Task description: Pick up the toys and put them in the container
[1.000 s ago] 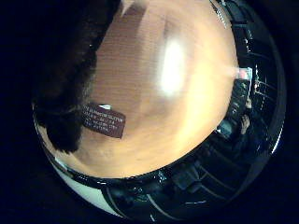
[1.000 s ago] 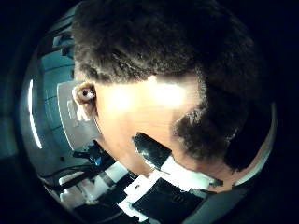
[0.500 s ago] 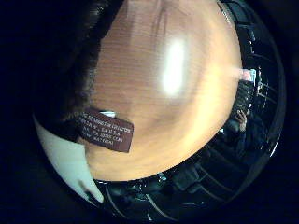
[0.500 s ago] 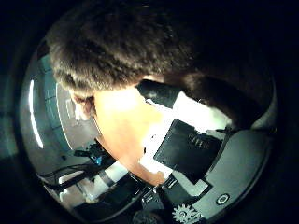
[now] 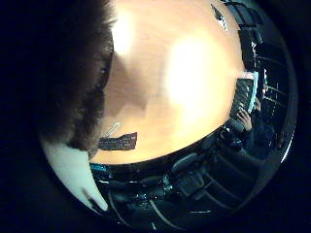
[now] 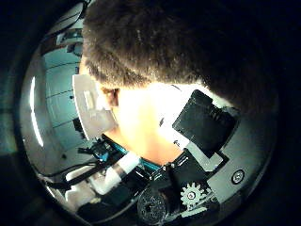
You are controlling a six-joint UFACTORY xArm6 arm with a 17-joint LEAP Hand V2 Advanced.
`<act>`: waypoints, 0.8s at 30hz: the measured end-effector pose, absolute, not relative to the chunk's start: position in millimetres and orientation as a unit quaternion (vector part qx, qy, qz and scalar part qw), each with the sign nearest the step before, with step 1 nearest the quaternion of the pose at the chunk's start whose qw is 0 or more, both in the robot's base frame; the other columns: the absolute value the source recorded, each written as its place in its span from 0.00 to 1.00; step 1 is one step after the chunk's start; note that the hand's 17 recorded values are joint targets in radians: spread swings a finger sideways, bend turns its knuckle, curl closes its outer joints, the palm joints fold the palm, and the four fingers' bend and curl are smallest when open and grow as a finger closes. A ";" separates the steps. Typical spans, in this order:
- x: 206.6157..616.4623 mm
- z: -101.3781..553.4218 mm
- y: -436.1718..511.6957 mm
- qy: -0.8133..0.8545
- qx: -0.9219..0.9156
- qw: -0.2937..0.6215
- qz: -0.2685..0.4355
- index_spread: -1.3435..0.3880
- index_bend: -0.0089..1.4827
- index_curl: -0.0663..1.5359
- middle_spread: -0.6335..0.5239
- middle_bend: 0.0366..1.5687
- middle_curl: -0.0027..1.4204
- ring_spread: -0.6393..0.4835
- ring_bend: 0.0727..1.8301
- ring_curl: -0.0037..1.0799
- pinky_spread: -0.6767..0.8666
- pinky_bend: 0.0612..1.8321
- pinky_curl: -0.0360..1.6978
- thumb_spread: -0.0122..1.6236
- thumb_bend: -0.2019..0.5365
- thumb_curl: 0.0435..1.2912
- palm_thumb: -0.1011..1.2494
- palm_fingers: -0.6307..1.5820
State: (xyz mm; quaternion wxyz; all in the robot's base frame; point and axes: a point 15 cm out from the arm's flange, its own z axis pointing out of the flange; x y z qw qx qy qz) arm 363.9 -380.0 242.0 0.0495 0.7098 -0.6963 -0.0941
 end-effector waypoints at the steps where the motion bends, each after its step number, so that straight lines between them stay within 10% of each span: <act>1: 363.7 251.9 -372.9 -0.692 0.713 0.050 -0.095 0.61 0.69 0.55 0.41 0.80 0.52 0.39 0.74 0.58 0.29 0.67 0.41 0.71 0.26 0.25 0.77 0.81; 24: 433.8 424.7 -49.6 -0.537 0.843 0.014 -0.010 0.62 0.72 0.56 0.42 0.84 0.52 0.38 0.75 0.62 0.29 0.64 0.50 0.73 0.26 0.29 0.81 0.79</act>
